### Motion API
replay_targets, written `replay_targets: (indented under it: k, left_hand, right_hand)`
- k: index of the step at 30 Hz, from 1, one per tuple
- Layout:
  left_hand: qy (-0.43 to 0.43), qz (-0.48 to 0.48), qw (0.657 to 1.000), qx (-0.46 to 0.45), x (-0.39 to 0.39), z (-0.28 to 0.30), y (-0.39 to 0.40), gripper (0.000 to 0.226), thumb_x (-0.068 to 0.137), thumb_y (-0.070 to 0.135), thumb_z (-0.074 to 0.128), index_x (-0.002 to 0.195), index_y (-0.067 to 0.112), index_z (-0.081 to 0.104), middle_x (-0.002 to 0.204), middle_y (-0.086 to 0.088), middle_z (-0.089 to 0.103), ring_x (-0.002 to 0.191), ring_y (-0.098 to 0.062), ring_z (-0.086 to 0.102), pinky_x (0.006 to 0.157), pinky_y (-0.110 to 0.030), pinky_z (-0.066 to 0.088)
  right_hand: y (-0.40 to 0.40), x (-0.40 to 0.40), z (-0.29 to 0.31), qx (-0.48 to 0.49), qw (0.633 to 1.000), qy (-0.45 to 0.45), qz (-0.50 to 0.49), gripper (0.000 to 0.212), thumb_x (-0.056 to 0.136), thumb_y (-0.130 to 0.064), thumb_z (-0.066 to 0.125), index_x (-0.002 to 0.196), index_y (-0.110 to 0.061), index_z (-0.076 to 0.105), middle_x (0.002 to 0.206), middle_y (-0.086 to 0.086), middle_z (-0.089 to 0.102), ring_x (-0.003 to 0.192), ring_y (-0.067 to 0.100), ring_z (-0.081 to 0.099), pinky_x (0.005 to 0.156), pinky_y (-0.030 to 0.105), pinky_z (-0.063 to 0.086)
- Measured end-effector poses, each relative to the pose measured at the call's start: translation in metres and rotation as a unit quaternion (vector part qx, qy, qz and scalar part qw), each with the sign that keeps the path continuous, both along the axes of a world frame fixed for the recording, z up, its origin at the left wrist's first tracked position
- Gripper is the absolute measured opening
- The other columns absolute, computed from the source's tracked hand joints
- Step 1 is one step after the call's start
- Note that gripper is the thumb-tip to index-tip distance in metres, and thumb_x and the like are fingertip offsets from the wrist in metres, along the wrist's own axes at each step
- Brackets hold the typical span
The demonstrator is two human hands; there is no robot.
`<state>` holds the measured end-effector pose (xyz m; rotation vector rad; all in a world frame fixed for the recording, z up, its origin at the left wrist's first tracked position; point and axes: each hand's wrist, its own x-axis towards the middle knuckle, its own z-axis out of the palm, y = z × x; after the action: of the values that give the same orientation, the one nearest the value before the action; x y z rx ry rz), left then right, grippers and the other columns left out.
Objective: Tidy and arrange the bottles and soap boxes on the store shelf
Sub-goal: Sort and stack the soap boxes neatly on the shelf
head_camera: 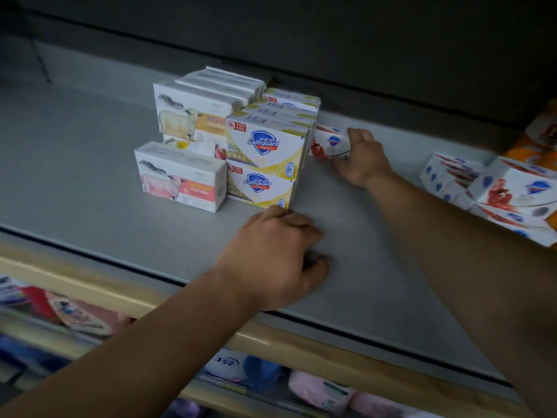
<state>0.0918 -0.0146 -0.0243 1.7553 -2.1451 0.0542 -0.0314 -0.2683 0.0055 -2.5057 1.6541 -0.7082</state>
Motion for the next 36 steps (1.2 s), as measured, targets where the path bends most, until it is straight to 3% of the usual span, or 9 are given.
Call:
replay_targets:
  k: [3,8,12,20,24,26,29,32,36]
  left_hand:
    - [-0.005,0.002,1.000,-0.002,0.000,-0.002,-0.001,0.052,0.085,0.060,0.037,0.119,0.030,0.061,0.127,0.014,0.057,0.119,-0.017,0.047,0.104,-0.033,0.037]
    - [-0.006,0.003,1.000,-0.017,0.000,-0.003,0.000,0.048,0.086,0.060,0.040,0.120,0.031,0.059,0.126,0.015,0.056,0.119,-0.016,0.045,0.104,-0.033,0.036]
    - [0.000,0.001,1.000,-0.019,0.000,-0.001,0.001,0.047,0.086,0.059,0.042,0.118,0.030,0.061,0.125,0.014,0.057,0.120,-0.016,0.045,0.104,-0.033,0.036]
    - [0.007,0.005,1.000,0.006,-0.001,0.000,0.000,0.056,0.080,0.058,0.035,0.113,0.024,0.065,0.121,0.009,0.062,0.115,-0.021,0.050,0.099,-0.034,0.042]
    - [0.036,-0.004,0.999,0.009,-0.002,0.006,0.005,0.049,0.089,0.051,0.043,0.128,0.025,0.059,0.127,0.002,0.063,0.119,-0.025,0.053,0.097,-0.036,0.045]
    - [0.127,-0.007,0.992,-0.004,-0.010,0.010,0.011,0.051,0.089,0.050,0.047,0.133,0.024,0.055,0.123,-0.003,0.065,0.113,-0.025,0.059,0.093,-0.037,0.049]
    - [0.360,-0.041,0.932,0.009,-0.035,0.021,0.018,0.051,0.090,0.043,0.060,0.135,0.021,0.050,0.118,0.001,0.066,0.102,-0.013,0.065,0.092,-0.031,0.052]
    - [0.505,-0.090,0.858,0.020,-0.061,0.029,0.019,0.035,0.092,0.017,0.064,0.126,0.016,0.055,0.107,-0.006,0.071,0.095,-0.018,0.068,0.082,-0.040,0.058]
    - [0.666,-0.079,0.741,0.043,-0.089,0.031,0.017,0.029,0.094,0.013,0.060,0.122,0.018,0.058,0.094,-0.004,0.074,0.077,-0.022,0.072,0.059,-0.034,0.059]
  right_hand:
    - [-0.013,0.008,-0.005,0.009,1.000,0.001,-0.020,0.080,0.087,-0.045,0.068,0.150,-0.014,0.031,0.147,0.013,0.034,0.128,0.036,0.039,0.107,0.039,0.036]
    - [-0.017,0.006,-0.002,-0.045,0.997,0.012,-0.064,0.053,0.088,-0.031,0.066,0.135,-0.015,0.049,0.134,0.013,0.036,0.120,0.034,0.037,0.100,0.041,0.039]
    - [-0.002,-0.005,0.003,-0.017,0.997,-0.029,-0.064,0.042,0.089,-0.023,0.066,0.127,-0.010,0.052,0.126,0.017,0.053,0.116,0.034,0.051,0.089,0.035,0.042]
    - [0.102,-0.068,0.012,0.004,0.993,-0.104,-0.051,0.038,0.087,-0.023,0.067,0.124,-0.019,0.057,0.122,0.010,0.064,0.112,0.028,0.058,0.092,0.031,0.044]
    - [0.167,-0.099,0.020,0.036,0.986,-0.160,-0.010,0.036,0.090,-0.022,0.066,0.124,-0.022,0.056,0.122,0.004,0.065,0.104,0.019,0.063,0.087,0.032,0.052]
    - [0.198,-0.111,0.020,0.046,0.980,-0.194,0.018,0.034,0.090,-0.020,0.066,0.122,-0.023,0.057,0.116,-0.001,0.065,0.093,0.009,0.063,0.075,0.016,0.050]
    - [0.231,-0.124,0.021,0.071,0.971,-0.219,0.065,0.031,0.090,-0.019,0.065,0.119,-0.027,0.058,0.108,-0.012,0.063,0.088,-0.008,0.059,0.066,0.004,0.043]
    - [0.250,-0.136,0.019,0.096,0.956,-0.260,0.100,0.031,0.093,-0.019,0.063,0.122,-0.027,0.058,0.114,-0.010,0.065,0.095,-0.001,0.062,0.081,0.019,0.051]
    - [0.260,-0.158,0.010,0.130,0.917,-0.356,0.123,0.056,0.089,-0.016,0.069,0.135,-0.035,0.044,0.125,-0.011,0.060,0.096,0.009,0.066,0.084,0.019,0.051]
